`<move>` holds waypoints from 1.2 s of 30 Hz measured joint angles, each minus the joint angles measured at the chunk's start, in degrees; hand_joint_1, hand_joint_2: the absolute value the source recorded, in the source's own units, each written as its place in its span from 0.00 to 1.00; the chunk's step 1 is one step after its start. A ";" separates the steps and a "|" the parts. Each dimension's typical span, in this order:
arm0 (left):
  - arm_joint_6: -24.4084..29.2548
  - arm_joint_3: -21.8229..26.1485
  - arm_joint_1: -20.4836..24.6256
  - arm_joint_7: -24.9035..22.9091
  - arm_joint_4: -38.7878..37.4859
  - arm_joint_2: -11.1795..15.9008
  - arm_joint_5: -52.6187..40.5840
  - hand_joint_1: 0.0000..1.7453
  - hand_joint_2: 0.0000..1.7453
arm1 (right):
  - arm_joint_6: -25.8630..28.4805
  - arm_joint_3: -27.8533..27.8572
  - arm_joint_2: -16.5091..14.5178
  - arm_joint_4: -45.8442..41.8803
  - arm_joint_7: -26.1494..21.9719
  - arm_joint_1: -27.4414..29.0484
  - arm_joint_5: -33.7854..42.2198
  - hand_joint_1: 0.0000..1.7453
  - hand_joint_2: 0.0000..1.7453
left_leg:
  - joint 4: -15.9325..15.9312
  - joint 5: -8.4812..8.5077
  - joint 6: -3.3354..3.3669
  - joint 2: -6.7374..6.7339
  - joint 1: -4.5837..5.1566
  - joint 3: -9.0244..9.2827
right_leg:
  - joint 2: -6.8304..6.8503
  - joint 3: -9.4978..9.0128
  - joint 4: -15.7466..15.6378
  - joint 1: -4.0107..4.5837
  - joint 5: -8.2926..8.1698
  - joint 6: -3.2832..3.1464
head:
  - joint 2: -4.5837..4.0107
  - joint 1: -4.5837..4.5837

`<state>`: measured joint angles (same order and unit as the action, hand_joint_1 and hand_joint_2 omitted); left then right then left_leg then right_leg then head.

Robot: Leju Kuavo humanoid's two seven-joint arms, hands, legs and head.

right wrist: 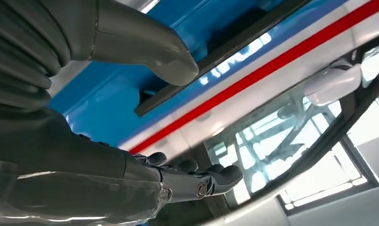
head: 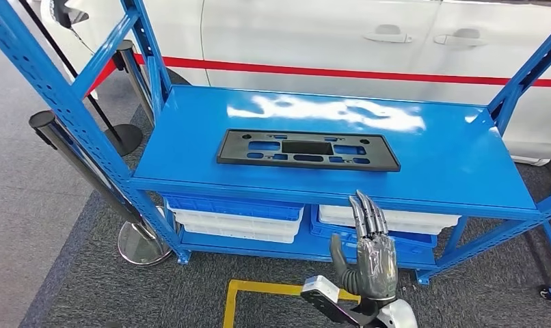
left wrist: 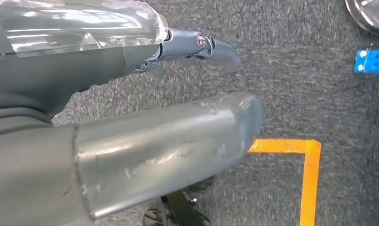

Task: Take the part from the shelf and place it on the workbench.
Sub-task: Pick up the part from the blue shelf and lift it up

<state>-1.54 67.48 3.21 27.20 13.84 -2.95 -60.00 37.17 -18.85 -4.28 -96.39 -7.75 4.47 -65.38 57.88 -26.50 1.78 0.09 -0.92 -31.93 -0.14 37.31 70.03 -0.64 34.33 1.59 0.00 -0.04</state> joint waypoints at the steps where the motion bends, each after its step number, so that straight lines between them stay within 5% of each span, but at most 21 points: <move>1: -0.33 0.02 0.00 0.04 0.00 0.02 -0.25 0.00 0.00 | 0.73 0.13 -0.04 1.05 0.31 -0.51 -2.53 0.00 1.00 | 0.02 0.01 0.02 -0.01 0.04 -0.06 | 0.01 1.53 2.97 -0.05 0.82 0.08 | 0.00 0.00; 3: -0.66 0.02 0.02 0.09 0.00 0.03 -0.55 0.00 0.00 | 1.78 0.23 -0.10 2.76 0.53 -1.36 -6.02 0.00 1.00 | 0.07 -0.01 0.00 0.05 0.08 0.00 | 0.01 1.62 2.75 -0.10 -0.93 -0.03 | 0.00 0.01; 5: -0.73 0.02 0.07 0.15 0.00 0.02 -0.69 0.00 0.00 | 2.21 0.23 -0.33 3.67 0.37 -2.11 -8.21 0.00 1.00 | 0.15 -0.12 -0.17 0.17 0.10 0.17 | 0.02 -1.81 -4.58 -0.02 -5.08 -0.61 | -0.01 0.02; 7: -0.63 0.02 0.11 0.15 0.00 0.01 -1.07 0.00 0.00 | 2.38 0.24 -0.87 3.99 -0.44 -2.65 -10.57 0.00 1.00 | 0.28 -0.26 -0.61 0.23 0.27 0.09 | 0.03 -4.55 -10.63 0.28 -7.08 -1.26 | -0.01 -0.01; 12: -0.24 0.02 0.21 0.07 0.00 0.01 -1.60 0.00 0.00 | 2.51 -0.33 -2.48 4.26 -2.77 -2.80 -12.97 0.00 1.00 | 1.73 -1.45 -2.22 0.21 0.23 -0.66 | 0.01 -5.02 -12.39 0.23 -7.36 -2.39 | -0.01 -0.08; 15: -0.16 0.03 0.21 0.21 0.00 0.08 -1.76 0.00 0.00 | 2.53 -0.95 -3.29 4.30 -3.59 -2.81 -13.54 0.00 1.00 | 11.04 -6.41 -2.83 0.18 0.13 -4.78 | 0.19 -5.15 -12.60 0.20 -7.39 -3.12 | 0.00 -0.30; 17: -0.16 0.04 0.17 0.52 0.00 0.11 -2.12 0.00 0.00 | 2.54 -1.47 -3.45 4.38 -4.15 -2.76 -13.96 0.00 1.00 | 15.73 -7.50 -3.07 0.17 0.11 -7.01 | 0.19 -5.18 -12.52 0.28 -7.30 -3.22 | 0.00 -0.31; 19: -0.40 0.09 0.21 0.78 0.00 0.14 -2.36 0.00 0.00 | 2.54 -2.28 -3.49 4.44 -4.37 -2.77 -14.52 0.00 1.00 | 12.58 -4.55 -3.12 0.15 0.04 -5.59 | 0.13 -5.32 -12.35 0.29 -7.07 -3.17 | 0.00 -0.31; 21: -0.80 0.15 0.36 0.92 0.00 0.22 -2.38 0.00 0.00 | 2.53 -3.49 -3.51 4.53 -3.74 -2.99 -15.34 0.00 1.00 | 5.15 -1.36 -2.80 0.10 0.09 -2.19 | 0.05 -5.45 -12.01 0.41 -6.62 -2.82 | -0.01 -0.36; 23: -1.16 0.18 0.54 1.04 0.00 0.25 -2.46 0.00 0.00 | 2.52 -5.07 -3.52 4.86 -2.53 -3.54 -16.10 0.00 1.00 | 1.16 -0.86 -2.12 0.13 0.28 -0.40 | -0.03 -5.45 -11.84 0.61 -6.34 -2.19 | -0.01 -0.38; 27: -1.50 0.19 0.58 1.10 0.00 0.21 -2.58 0.00 0.00 | 2.56 -7.82 -3.49 5.89 -1.15 -4.68 -16.55 0.00 1.00 | -0.01 -1.02 -0.55 0.28 0.07 0.70 | -0.12 -5.09 -9.90 0.62 -6.13 -0.96 | 0.00 -0.16; 31: -1.52 0.21 0.61 1.10 0.00 0.20 -2.58 0.00 0.00 | 2.58 -8.98 -3.37 6.67 -0.94 -5.27 -16.61 0.00 1.00 | -0.17 -1.45 0.15 0.26 0.03 1.58 | -0.04 1.71 1.45 0.27 -1.13 -0.05 | 0.00 0.22; 32: -1.54 0.22 0.57 1.10 0.00 0.20 -2.58 0.00 0.00 | 2.58 -9.19 -3.29 6.93 -0.89 -5.29 -16.61 0.00 1.00 | -0.16 -1.71 0.13 0.27 0.05 1.81 | -0.03 3.30 3.33 0.24 -0.95 0.00 | 0.00 0.21; 34: -1.64 0.23 0.50 1.10 0.00 0.18 -2.63 0.00 0.00 | 2.58 -9.56 -3.15 7.43 -0.64 -5.49 -16.61 0.00 1.00 | -0.15 -2.44 -0.05 0.34 0.05 2.74 | -0.01 3.50 1.22 0.28 -3.93 -0.25 | 0.00 0.24; 36: -1.75 0.23 0.48 1.10 -0.01 0.13 -2.85 0.00 0.00 | 2.58 -9.90 -3.02 7.89 0.16 -6.01 -16.60 0.00 1.00 | -0.22 -3.33 -0.39 0.37 0.07 3.92 | 0.03 0.91 -5.93 0.55 -8.59 -0.98 | -0.01 0.20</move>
<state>-3.28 67.71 3.69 28.30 13.83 -2.82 -62.84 39.75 -28.75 -7.31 -88.50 -7.60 -1.54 -81.98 57.66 -29.83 1.38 0.46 -0.85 -28.01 -0.11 38.21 64.10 -0.09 25.74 0.61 -0.01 0.15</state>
